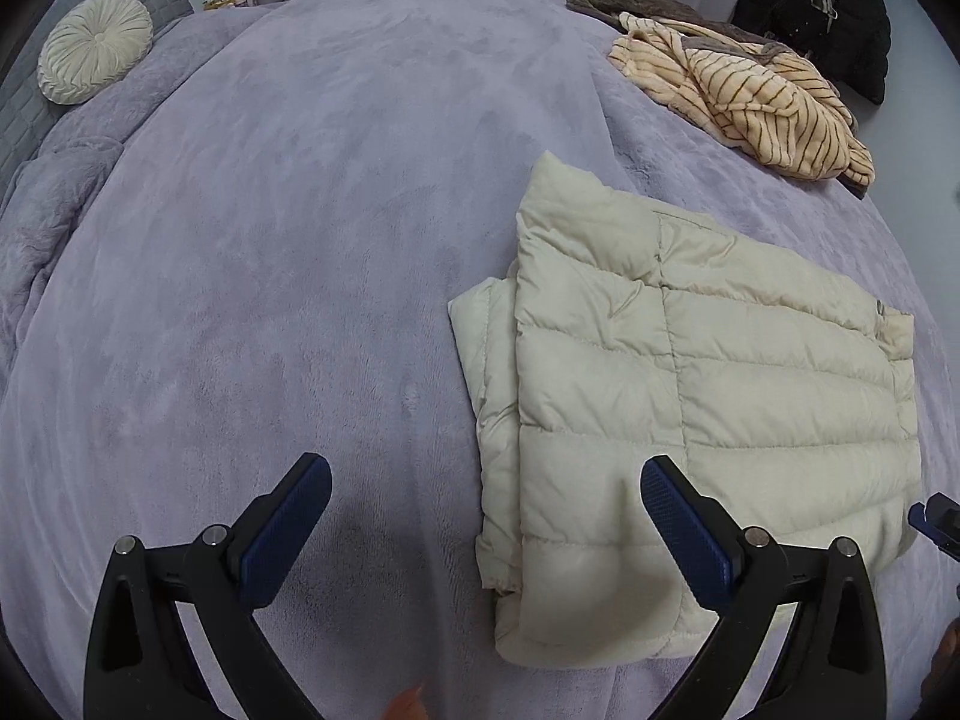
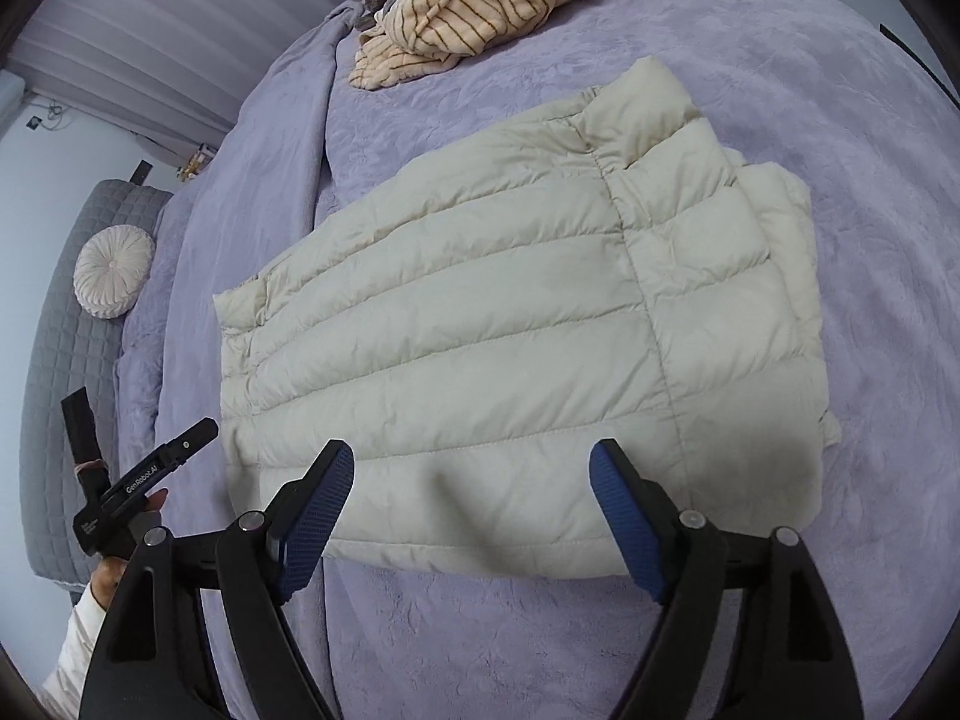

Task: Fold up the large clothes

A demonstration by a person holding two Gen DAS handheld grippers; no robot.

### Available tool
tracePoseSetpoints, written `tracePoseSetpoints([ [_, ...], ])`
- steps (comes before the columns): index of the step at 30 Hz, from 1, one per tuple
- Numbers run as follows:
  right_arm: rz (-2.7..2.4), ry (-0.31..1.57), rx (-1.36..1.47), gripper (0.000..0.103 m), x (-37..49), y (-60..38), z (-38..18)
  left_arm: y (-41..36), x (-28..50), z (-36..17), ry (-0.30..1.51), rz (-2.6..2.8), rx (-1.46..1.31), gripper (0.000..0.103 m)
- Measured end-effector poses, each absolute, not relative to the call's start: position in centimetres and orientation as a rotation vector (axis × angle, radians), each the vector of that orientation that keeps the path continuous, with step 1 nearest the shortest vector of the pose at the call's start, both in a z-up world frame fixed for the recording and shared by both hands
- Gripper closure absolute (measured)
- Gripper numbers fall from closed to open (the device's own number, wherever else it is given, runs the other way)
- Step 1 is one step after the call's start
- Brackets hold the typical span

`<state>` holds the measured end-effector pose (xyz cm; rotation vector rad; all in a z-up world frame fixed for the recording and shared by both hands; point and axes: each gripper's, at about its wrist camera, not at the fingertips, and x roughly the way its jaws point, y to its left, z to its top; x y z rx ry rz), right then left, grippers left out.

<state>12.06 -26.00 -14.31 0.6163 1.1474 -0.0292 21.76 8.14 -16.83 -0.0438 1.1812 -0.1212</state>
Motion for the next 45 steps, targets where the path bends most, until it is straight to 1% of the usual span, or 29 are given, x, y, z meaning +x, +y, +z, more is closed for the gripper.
tracePoseSetpoints([
  [2,-0.026,1.156,0.605,0.01,12.0,-25.1,-14.4,9.1,21.4,-17.1,1.197,-0.138,-0.083,0.0],
  [3,-0.019,1.16,0.599,0.001,12.0,-24.5,-14.4,9.6,21.2,-17.3,1.209,-0.146,-0.103,0.0],
  [4,-0.008,1.165,0.591,0.0,12.0,-24.0,-14.4,10.1,21.0,-17.5,1.218,-0.148,-0.114,0.0],
  [8,0.028,1.186,0.536,0.0,12.2,-21.9,-14.1,11.6,20.4,-18.5,1.242,-0.14,-0.125,0.0],
  [14,0.072,1.215,0.462,0.0,13.4,-19.0,-13.7,13.4,20.3,-19.9,1.272,-0.125,-0.213,0.0],
  [21,0.186,1.24,0.503,0.0,14.4,-15.3,-13.9,15.7,20.3,-20.9,1.289,-0.177,-0.372,0.0],
  [26,0.16,1.226,0.346,0.001,15.8,-13.5,-13.1,15.8,21.0,-20.8,1.282,-0.289,-0.471,0.0],
  [27,0.165,1.219,0.334,0.008,16.2,-13.6,-12.9,15.6,21.3,-20.8,1.28,-0.313,-0.488,0.0],
  [28,0.168,1.217,0.329,0.023,16.7,-13.5,-12.8,15.4,21.6,-20.9,1.279,-0.337,-0.506,0.0],
  [29,0.163,1.221,0.325,0.033,17.2,-13.5,-12.7,14.9,22.0,-20.9,1.283,-0.368,-0.531,0.0],
  [30,0.155,1.229,0.321,0.058,17.6,-13.4,-12.9,14.7,22.4,-21.1,1.29,-0.395,-0.557,0.0],
  [31,0.146,1.24,0.314,0.073,17.9,-13.4,-13.1,14.3,22.8,-21.3,1.295,-0.412,-0.577,0.0],
  [37,0.079,1.235,0.289,0.074,19.2,-14.9,-14.6,11.5,24.9,-22.1,1.318,-0.532,-0.579,0.0],
  [42,0.079,1.279,0.355,0.075,20.6,-16.5,-18.6,9.8,26.6,-23.4,1.348,-0.549,-0.541,0.0],
  [45,0.095,1.291,0.388,0.077,21.0,-17.3,-20.4,10.1,27.4,-24.3,1.359,-0.548,-0.581,0.0],
])
